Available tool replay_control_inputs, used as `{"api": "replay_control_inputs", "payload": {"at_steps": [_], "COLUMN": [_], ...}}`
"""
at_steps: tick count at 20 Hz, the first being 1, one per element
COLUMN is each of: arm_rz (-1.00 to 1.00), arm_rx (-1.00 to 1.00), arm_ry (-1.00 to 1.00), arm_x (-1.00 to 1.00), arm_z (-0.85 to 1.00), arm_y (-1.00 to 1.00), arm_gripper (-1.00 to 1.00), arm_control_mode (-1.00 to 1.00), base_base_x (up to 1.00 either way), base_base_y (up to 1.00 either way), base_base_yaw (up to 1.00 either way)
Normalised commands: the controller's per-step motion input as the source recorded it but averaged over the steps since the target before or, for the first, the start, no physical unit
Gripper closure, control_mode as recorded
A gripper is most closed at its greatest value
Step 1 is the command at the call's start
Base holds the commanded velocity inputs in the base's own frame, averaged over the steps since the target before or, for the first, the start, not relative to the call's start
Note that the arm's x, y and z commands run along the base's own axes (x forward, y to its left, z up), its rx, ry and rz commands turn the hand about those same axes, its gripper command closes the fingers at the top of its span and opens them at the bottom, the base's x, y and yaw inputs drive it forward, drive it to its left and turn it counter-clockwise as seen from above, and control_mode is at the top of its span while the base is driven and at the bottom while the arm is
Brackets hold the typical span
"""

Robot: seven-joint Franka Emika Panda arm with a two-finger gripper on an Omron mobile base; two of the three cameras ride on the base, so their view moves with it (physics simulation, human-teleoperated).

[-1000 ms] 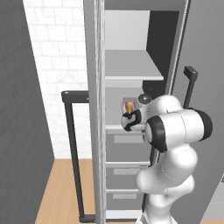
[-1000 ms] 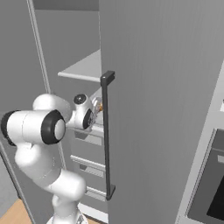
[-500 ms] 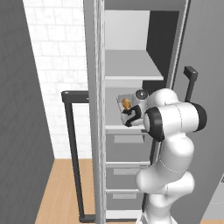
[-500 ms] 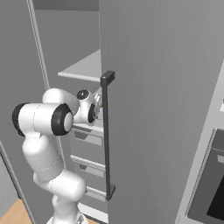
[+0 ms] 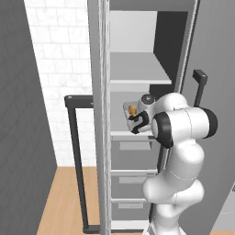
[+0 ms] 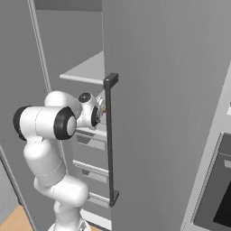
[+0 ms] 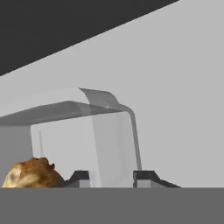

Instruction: Take the meat container that has the chicken drumstick and place it on the second highest rack of the freezer. Then take the vegetable container that has the tomato and mushroom and place it on the highest rack of the freezer.

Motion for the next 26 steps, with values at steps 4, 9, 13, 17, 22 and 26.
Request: {"api": "replay_control_inputs", "payload": {"at_steps": [4,9,13,17,22,26], "arm_rz": [0.0,0.0,0.0,0.01,0.0,0.0], "arm_rx": [0.0,0.0,0.0,0.0,0.0,0.0], "arm_ry": [0.0,0.0,0.0,-0.16,-0.1,-0.03], "arm_x": [0.0,0.0,-0.01,-0.41,-0.23,-0.06], "arm_z": [0.0,0.0,0.0,0.0,0.17,0.65], "arm_y": [0.0,0.0,0.0,0.0,-0.02,-0.02], "arm_gripper": [-1.0,-1.0,-1.0,-1.0,-1.0,-1.0], "arm_control_mode": [-1.0,-1.0,-1.0,-1.0,-1.0,-1.0], "base_base_x": [0.0,0.0,0.0,0.0,0.0,0.0], "base_base_y": [0.0,0.0,0.0,0.0,0.0,0.0], "base_base_yaw": [0.0,0.0,0.0,0.0,0.0,0.0]}}
